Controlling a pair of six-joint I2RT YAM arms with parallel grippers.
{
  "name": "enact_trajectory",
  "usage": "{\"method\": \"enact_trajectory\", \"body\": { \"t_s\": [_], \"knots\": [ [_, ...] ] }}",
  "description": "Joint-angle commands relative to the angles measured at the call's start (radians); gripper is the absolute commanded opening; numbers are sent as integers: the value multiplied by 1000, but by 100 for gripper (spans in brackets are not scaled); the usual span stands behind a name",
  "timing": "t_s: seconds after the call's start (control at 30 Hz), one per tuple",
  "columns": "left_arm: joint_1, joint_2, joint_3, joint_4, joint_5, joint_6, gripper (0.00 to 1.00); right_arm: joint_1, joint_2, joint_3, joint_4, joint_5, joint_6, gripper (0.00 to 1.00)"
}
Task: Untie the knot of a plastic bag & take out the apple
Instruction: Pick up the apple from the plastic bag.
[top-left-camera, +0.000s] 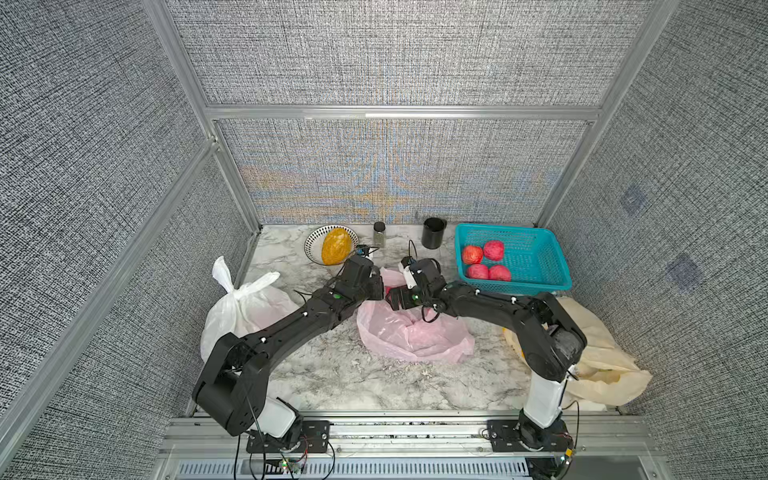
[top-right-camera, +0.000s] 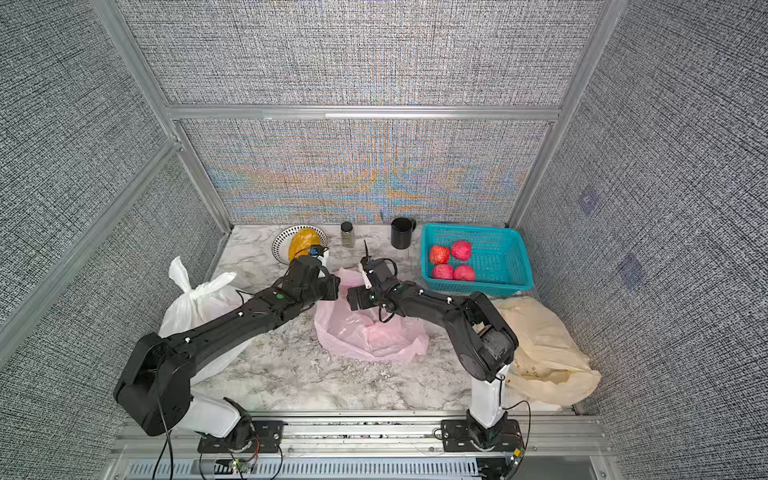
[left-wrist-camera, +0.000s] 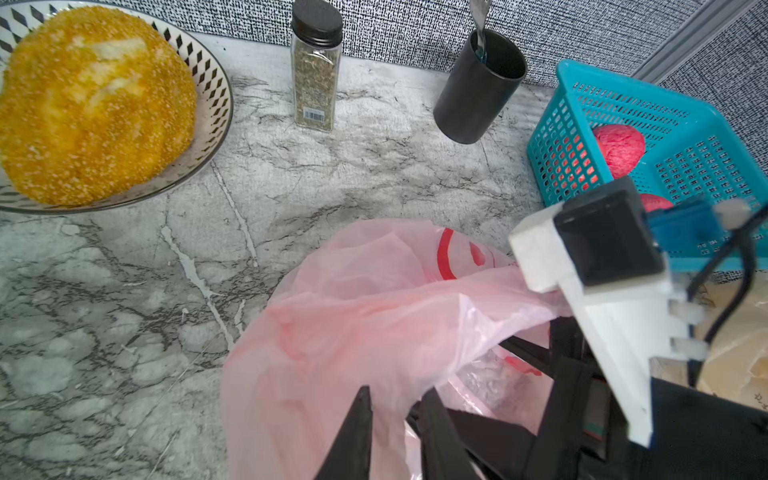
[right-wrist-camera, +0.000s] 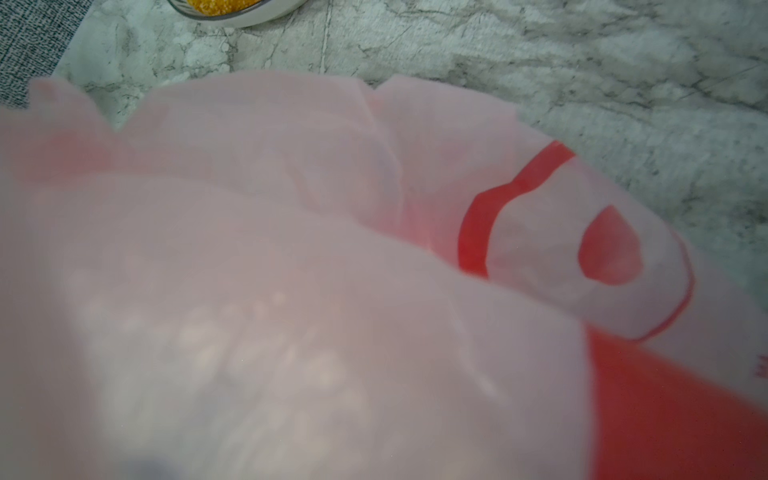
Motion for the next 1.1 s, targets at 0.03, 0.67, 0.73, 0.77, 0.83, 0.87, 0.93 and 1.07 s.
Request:
{"method": "enact_trajectory", "body": {
  "t_s": [0.03,0.67,0.73,0.77,0.83,0.87,0.93,1.07],
  "knots": [
    [-1,-4,3,14,9,0,24,0,19,16,102,62,-11,98],
    [-1,-27,-10,-7,13,6,24,11,124,16,275,113,-11,93],
    [0,-27,-14,-7,11,4,24,11,123,13,276,111,-13,88],
    [-2,-27,-15,-6,10,4,24,11,121,10,278,109,-14,87],
    [-3,-27,-15,-4,9,4,24,12,117,5,278,104,-18,82],
    [-2,-24,-15,-4,10,4,24,14,116,2,278,103,-20,81],
    [-2,-21,-14,-3,10,1,24,14,111,-3,276,100,-22,78],
    [-2,-18,-14,-3,9,3,24,13,97,-17,273,89,-27,75]
  ]
}}
